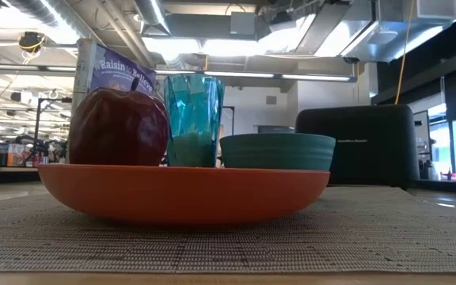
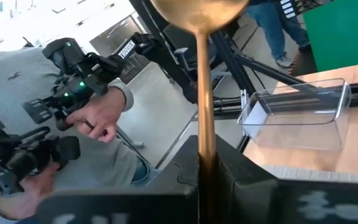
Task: Arrange a breakfast setting
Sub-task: Put the gold spoon on the table mat, then return to Home Position
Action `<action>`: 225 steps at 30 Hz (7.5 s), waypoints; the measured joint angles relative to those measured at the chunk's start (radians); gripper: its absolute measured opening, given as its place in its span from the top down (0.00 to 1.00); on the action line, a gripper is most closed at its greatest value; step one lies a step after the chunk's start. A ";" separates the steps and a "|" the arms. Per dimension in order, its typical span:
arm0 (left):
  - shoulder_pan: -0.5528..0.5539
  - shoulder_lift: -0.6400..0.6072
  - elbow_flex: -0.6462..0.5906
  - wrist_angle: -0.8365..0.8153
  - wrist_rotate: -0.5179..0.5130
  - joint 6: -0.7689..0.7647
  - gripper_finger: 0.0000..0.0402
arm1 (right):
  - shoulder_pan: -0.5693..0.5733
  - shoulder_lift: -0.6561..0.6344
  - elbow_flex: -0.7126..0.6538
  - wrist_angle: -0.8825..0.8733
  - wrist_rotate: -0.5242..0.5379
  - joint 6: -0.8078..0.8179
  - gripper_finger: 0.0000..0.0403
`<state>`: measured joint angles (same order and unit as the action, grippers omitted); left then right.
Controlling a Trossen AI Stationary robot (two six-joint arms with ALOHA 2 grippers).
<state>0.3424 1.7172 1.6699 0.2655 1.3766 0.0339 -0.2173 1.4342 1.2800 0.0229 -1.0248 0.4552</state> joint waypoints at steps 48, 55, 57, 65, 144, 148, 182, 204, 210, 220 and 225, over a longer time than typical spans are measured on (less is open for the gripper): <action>0.105 0.000 0.002 -0.052 -0.560 -0.608 0.56 | 0.000 -0.203 -0.004 -0.815 0.897 -0.011 1.00; 0.066 0.000 0.002 -0.145 -0.645 -0.566 0.56 | 0.001 -0.242 -0.052 -0.902 0.929 0.060 1.00; 0.047 0.000 0.002 -0.225 -0.698 -0.524 0.57 | 0.002 -0.265 -0.091 -0.900 0.928 0.077 1.00; -0.037 0.000 0.002 -0.473 -0.942 -0.468 0.61 | 0.041 -0.394 -0.262 -0.883 0.964 0.174 1.00; -0.012 -0.272 0.002 -0.891 -1.205 0.020 0.61 | 0.619 -0.226 -0.193 -0.631 1.603 0.570 0.75; -0.043 -0.271 0.001 -0.804 -1.252 -0.050 0.62 | 0.581 -0.320 -0.193 -0.404 1.509 0.211 0.83; -0.241 -0.775 -0.707 -0.232 -1.175 -0.107 1.00 | 0.125 -0.921 -0.453 -0.225 0.841 -0.247 1.00; -0.257 -1.367 -1.316 -0.180 -1.268 -0.137 1.00 | 0.125 -1.167 -0.807 -0.156 0.868 -0.306 1.00; -0.257 -1.469 -1.443 -0.148 -1.369 -0.137 1.00 | 0.125 -1.303 -0.894 -0.197 0.928 -0.277 1.00; -0.257 -1.542 -1.510 -0.105 -1.249 -0.104 1.00 | 0.125 -1.431 -1.095 -0.125 0.885 -0.174 1.00; -0.257 -1.595 -1.513 -0.128 -1.225 -0.071 1.00 | 0.125 -1.430 -1.180 -0.045 0.851 -0.173 1.00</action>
<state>0.0856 0.1221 0.1574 0.1371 0.1518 -0.0367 -0.0921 0.0038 0.1001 -0.0223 -0.1742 0.2825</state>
